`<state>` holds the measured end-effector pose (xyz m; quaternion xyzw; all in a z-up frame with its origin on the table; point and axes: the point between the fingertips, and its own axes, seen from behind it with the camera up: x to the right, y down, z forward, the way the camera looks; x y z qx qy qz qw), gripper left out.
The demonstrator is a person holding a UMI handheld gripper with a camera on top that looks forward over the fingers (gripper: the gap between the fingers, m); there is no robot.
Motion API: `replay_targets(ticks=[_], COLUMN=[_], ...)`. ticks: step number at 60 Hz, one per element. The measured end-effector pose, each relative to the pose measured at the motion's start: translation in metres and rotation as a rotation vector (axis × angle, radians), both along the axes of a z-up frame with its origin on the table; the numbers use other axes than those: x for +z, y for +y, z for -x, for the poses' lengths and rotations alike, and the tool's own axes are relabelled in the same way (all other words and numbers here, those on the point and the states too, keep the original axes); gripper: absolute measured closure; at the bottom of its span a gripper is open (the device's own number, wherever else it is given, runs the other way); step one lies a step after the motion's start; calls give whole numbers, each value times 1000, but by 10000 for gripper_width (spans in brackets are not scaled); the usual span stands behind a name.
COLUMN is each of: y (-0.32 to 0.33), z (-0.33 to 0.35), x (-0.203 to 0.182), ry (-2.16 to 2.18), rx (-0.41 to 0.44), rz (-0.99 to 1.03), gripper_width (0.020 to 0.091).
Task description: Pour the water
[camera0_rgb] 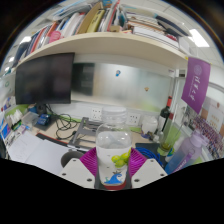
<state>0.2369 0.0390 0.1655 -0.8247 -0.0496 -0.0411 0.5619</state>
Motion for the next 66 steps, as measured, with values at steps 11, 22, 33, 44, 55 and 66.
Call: replay_targets(ticks=[11, 22, 33, 44, 55, 66], y=[13, 24, 26, 22, 10, -41], z=[-22, -28, -27, -27, -26, -26], x=[-31, -72, -92, -93, -105, -98], ry=[136, 154, 136, 100, 125, 80], rx=[-64, -53, -51, -59, -76, -120], rz=[-26, -8, -33, -72, 17, 92], gripper_width=[740, 739, 730, 655, 434, 280])
